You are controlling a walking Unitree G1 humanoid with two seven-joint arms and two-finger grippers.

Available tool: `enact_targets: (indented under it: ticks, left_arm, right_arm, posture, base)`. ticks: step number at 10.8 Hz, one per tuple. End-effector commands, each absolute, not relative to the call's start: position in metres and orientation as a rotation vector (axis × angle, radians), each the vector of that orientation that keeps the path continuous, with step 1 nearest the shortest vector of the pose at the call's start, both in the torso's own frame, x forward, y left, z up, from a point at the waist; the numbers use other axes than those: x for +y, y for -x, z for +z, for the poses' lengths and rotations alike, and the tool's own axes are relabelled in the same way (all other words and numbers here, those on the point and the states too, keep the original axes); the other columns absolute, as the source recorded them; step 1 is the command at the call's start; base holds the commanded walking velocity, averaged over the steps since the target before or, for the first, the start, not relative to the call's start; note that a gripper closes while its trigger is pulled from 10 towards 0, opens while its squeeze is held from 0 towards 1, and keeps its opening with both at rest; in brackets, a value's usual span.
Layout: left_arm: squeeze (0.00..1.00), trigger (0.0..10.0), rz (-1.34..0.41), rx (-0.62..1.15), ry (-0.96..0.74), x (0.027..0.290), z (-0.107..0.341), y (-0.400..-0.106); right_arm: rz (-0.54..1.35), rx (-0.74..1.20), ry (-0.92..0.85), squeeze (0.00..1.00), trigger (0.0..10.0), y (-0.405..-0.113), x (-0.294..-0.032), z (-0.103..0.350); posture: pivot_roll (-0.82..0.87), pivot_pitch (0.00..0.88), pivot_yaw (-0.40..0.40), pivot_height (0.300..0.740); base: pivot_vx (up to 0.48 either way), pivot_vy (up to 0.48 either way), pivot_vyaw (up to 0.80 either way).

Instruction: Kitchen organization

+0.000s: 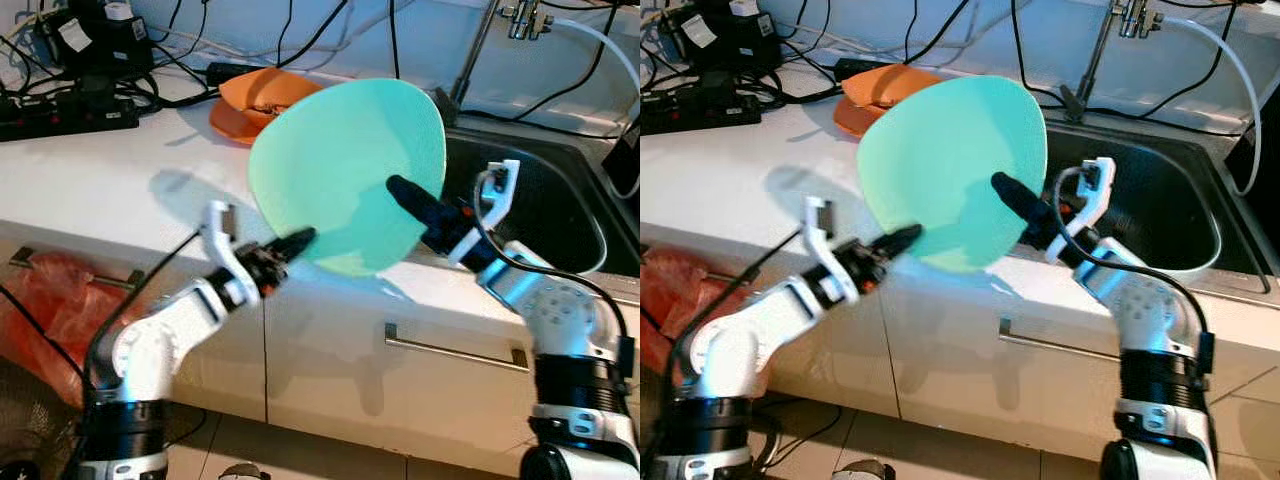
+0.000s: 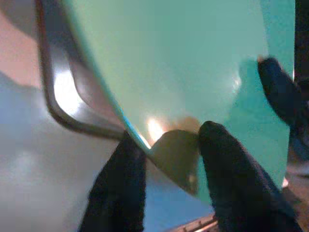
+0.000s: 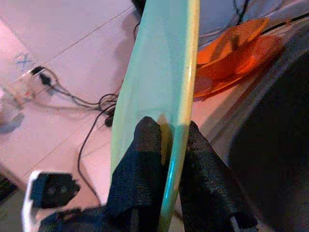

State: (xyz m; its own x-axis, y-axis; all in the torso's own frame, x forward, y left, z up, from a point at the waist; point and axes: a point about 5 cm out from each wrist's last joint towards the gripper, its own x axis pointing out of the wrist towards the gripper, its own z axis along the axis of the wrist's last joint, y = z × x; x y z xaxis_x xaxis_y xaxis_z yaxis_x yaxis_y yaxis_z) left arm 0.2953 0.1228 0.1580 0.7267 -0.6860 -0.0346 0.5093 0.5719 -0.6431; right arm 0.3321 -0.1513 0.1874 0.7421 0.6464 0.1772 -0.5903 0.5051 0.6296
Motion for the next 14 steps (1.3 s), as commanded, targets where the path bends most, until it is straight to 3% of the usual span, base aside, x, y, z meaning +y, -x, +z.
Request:
enact_targets:
  ticks: [1, 6, 10, 11, 12, 14]
  left_arm:
    - [1.00, 10.0, -0.807, 0.183, 0.600, 0.112, 0.183, -0.293]
    - [1.00, 10.0, -0.809, 0.193, 0.459, 0.115, 0.181, -0.291]
    - [1.00, 10.0, -0.770, 0.221, 0.307, 0.122, 0.175, -0.295]
    - [0.65, 10.0, -0.761, 0.228, 0.275, 0.123, 0.173, -0.295]
    - [0.00, 10.0, -0.754, 0.235, 0.233, 0.125, 0.171, -0.293]
    - [0.00, 10.0, -0.721, 0.237, 0.197, 0.129, 0.169, -0.289]
  right_arm:
    - [0.585, 0.109, -0.686, 0.00, 0.0, -0.341, -0.164, 0.180]
    - [0.073, 0.059, -0.745, 0.00, 0.0, -0.369, -0.212, 0.166]
    - [-0.145, 0.097, -0.647, 0.00, 0.0, -0.376, -0.230, 0.152]
    - [-0.188, 0.127, -0.607, 0.00, 0.0, -0.375, -0.233, 0.145]
    - [-0.232, 0.170, -0.546, 0.00, 0.0, -0.374, -0.237, 0.134]
    - [-0.248, 0.230, -0.490, 0.00, 0.0, -0.372, -0.235, 0.118]
  posture:
    - [0.13, 0.018, -0.048, 0.740]
    - [0.15, 0.022, -0.043, 0.740]
    - [0.17, 0.026, -0.037, 0.740]
    - [0.18, 0.031, -0.037, 0.740]
    - [0.19, 0.040, -0.035, 0.740]
    - [0.21, 0.059, -0.030, 0.740]
  base:
    - [0.000, 0.000, 0.00]
    - [0.000, 0.000, 0.00]
    - [0.000, 0.000, 0.00]
    - [0.000, 0.000, 0.00]
    - [0.000, 0.000, 0.00]
    - [0.000, 0.000, 0.00]
